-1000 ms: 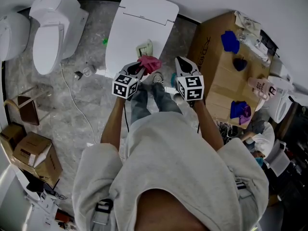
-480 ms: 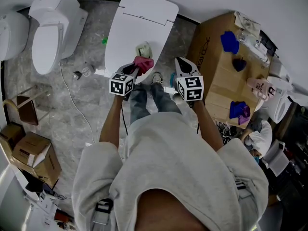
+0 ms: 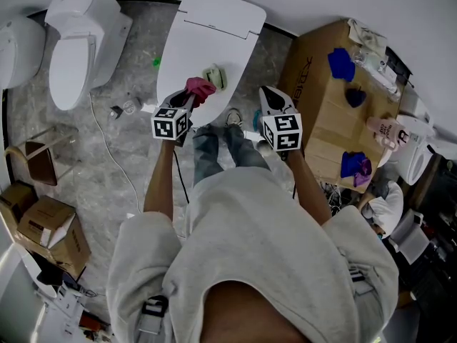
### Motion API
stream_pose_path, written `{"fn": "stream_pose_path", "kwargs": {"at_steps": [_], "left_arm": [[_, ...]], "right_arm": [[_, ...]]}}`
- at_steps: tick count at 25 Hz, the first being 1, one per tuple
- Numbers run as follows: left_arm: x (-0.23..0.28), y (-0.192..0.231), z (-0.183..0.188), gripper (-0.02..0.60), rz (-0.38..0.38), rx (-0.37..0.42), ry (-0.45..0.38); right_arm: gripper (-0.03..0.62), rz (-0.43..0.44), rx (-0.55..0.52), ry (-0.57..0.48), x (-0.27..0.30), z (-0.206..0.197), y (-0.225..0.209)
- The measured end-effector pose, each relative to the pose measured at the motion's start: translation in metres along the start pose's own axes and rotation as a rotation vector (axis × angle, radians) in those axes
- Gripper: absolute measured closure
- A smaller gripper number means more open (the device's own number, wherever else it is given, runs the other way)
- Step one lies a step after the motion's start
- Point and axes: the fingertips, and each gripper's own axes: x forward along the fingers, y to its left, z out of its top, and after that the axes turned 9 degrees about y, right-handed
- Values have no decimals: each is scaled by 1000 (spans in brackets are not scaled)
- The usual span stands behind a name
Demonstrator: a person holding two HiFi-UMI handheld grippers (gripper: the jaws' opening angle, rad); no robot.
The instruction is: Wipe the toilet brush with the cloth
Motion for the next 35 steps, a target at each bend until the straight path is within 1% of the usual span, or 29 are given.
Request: {"fn": "stream_pose_path", "kwargs": {"at_steps": [5,9,13,15,17,19,23,27,35], "left_arm": [[-19,3,33,509,21,20,-92],[-40,-8,66,508,5,54,-178],[-63,-26,97,508,-34,90,-263],[-75,-36,110,509,-75,98,-300],[-82,-46,121,509,-128,104,-318],[-84,-53,126,508,-168,120,-312],[-77,-60,125,508,-216,155,-264],[-67,-65,116,508,-276,142,-225],[-51,-63,96,508,-293,118,-159]], "right_arm": [[563,0,-2,-4,-1,0,1],[563,1,-2,-7,-1,0,3],[563,3,-3,-8,-2,-1,4],[563,4,-4,-11,-2,-1,4],[563,3,-6,-13,-3,-1,5],[563,4,-8,-14,-3,0,6],[563,4,-11,-14,-4,0,6],[563,1,-12,-14,-4,-2,5],[563,-5,-6,-7,-5,-5,4]]}}
